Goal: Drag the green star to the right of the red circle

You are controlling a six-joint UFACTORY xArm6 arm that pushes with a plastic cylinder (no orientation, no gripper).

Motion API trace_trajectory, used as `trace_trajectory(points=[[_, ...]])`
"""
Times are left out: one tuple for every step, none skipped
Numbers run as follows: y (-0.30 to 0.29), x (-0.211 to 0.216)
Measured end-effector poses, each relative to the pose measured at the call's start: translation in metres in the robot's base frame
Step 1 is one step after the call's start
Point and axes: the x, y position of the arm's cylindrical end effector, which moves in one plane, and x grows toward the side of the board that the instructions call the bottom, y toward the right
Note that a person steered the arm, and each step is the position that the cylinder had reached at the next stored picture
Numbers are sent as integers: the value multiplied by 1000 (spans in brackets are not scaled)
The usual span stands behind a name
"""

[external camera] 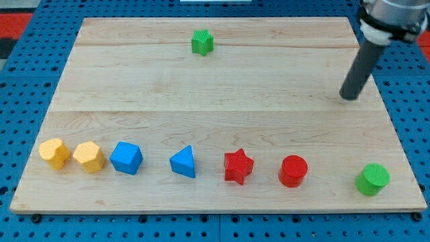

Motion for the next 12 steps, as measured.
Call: trace_trajectory(points=[[-14,-67],[-67,-124],[-144,-157],[-209,-182],[-268,-183],[-298,-176],[-258,-158],[-246,-130],[-251,-122],[-286,-122],[-274,-108],[-225,-96]])
